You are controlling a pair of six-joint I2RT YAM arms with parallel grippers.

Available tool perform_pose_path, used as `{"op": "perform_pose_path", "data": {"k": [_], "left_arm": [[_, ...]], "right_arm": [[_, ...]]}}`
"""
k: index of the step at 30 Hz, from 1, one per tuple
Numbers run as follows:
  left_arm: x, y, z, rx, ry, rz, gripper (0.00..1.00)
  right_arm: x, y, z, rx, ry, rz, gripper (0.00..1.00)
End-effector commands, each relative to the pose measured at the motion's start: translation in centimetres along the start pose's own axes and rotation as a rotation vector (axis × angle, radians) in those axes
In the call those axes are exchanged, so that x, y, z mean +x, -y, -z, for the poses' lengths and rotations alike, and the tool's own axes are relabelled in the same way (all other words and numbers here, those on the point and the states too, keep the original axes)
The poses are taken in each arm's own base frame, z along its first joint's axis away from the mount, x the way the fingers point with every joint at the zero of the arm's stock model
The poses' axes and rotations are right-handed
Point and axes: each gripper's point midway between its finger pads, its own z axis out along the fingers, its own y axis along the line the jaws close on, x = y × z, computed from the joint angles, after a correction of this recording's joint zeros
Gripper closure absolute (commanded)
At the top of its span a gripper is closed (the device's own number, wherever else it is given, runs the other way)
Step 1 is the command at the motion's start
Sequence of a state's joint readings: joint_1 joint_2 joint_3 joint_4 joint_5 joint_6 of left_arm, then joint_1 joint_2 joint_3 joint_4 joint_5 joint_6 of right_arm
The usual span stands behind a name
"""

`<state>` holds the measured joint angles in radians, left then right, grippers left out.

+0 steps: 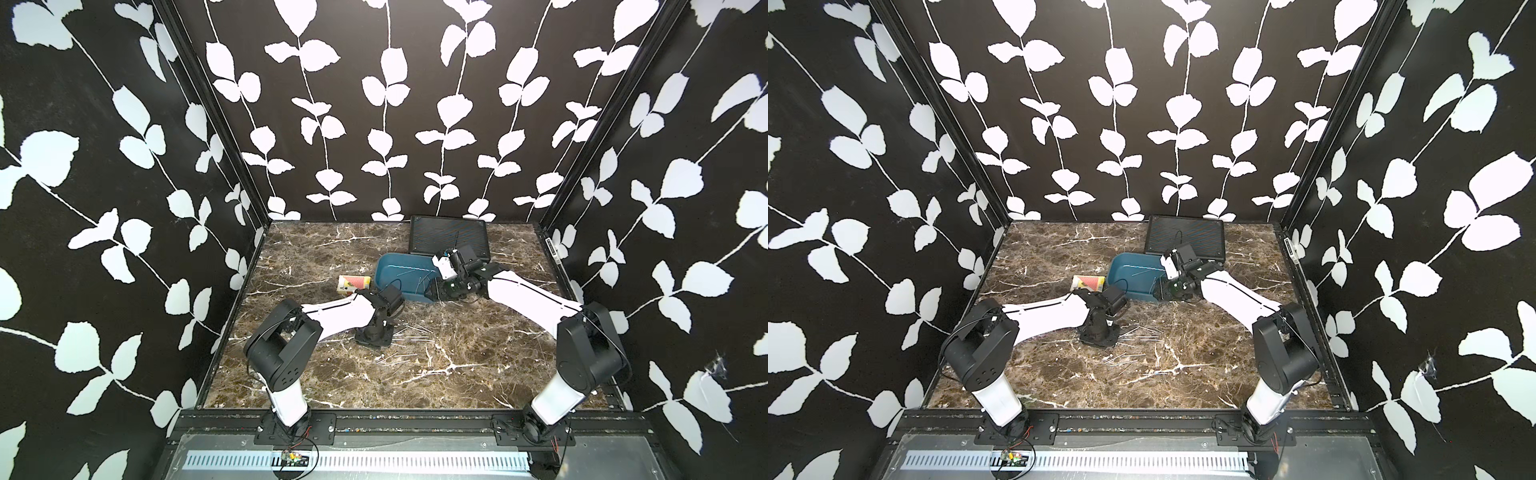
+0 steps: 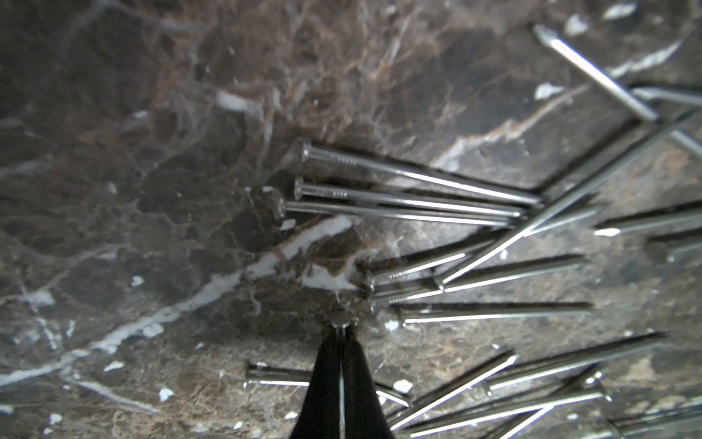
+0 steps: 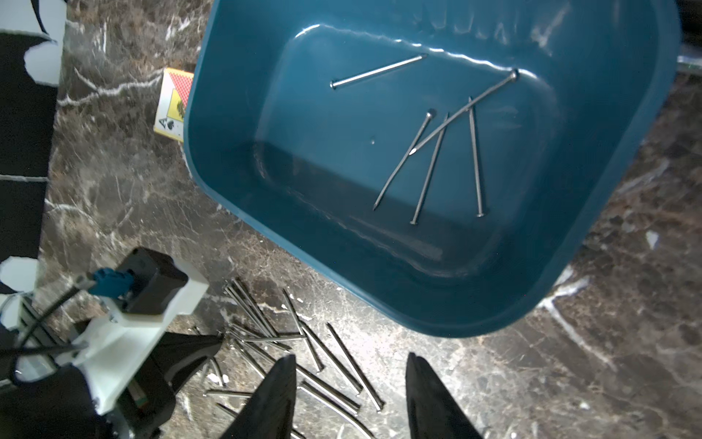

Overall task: Put the nails on the desktop into the storage box
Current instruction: Pick up the nail from the center of the board.

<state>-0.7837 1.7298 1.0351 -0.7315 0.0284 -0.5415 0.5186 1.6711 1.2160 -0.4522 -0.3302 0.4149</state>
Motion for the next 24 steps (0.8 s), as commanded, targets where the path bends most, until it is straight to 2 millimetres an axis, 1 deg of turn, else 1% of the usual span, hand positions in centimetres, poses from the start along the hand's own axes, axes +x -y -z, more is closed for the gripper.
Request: {"op": "perform_pose_path", "data": {"k": [1, 2, 4, 9, 10, 11, 12, 14, 16, 18, 20, 23, 24], "left_arm": [[-0.9, 0.8, 0.0, 0.026, 0.022, -0.016, 1.0], [-1.0, 0.9, 0.4, 0.027, 0.03, -0.016, 1.0], [-1.3, 1.0, 1.1, 0.028, 0.043, -0.016, 1.0], [-1.9, 1.3, 3.4, 0.045, 0.079, -0.017, 1.0], [-2.1, 1.4, 4.1, 0.05, 0.09, -0.016, 1.0], [-2.1, 1.4, 4.8, 0.055, 0.1, -0.014, 1.0], [-2.2, 1.5, 5.5, 0.06, 0.113, -0.012, 1.0], [-2.5, 1.4, 7.2, 0.059, 0.145, -0.015, 1.0], [-3.2, 1.5, 9.2, 0.066, 0.184, -0.03, 1.0], [-4.5, 1.8, 11.4, 0.068, 0.221, -0.049, 1.0], [-6.4, 2.2, 13.4, 0.078, 0.256, -0.064, 1.0], [-9.9, 3.1, 15.5, 0.099, 0.3, -0.093, 1.0], [-10.9, 3.4, 15.9, 0.101, 0.309, -0.105, 1.0]], "right_arm": [[-0.7, -0.8, 1.0, -0.025, 0.045, 0.039, 0.36], [-0.9, -0.8, 1.2, -0.027, 0.058, 0.046, 0.33], [-1.4, -1.0, 1.6, -0.037, 0.078, 0.056, 0.3], [-2.1, -1.1, 2.1, -0.05, 0.106, 0.067, 0.3], [-2.2, -1.0, 2.1, -0.051, 0.109, 0.069, 0.29], [-2.8, -1.6, 3.4, -0.063, 0.143, 0.081, 0.29], [-3.0, -1.7, 3.7, -0.066, 0.153, 0.084, 0.29], [-3.4, -1.5, 4.5, -0.064, 0.171, 0.086, 0.29], [-3.7, -1.1, 5.2, -0.059, 0.189, 0.084, 0.29], [-3.9, -0.6, 6.0, -0.042, 0.203, 0.088, 0.29], [-3.9, -0.1, 6.7, -0.024, 0.214, 0.094, 0.29], [-3.8, 0.4, 7.5, -0.015, 0.228, 0.089, 0.29], [-3.7, 0.5, 7.7, -0.012, 0.232, 0.087, 0.29]]}}
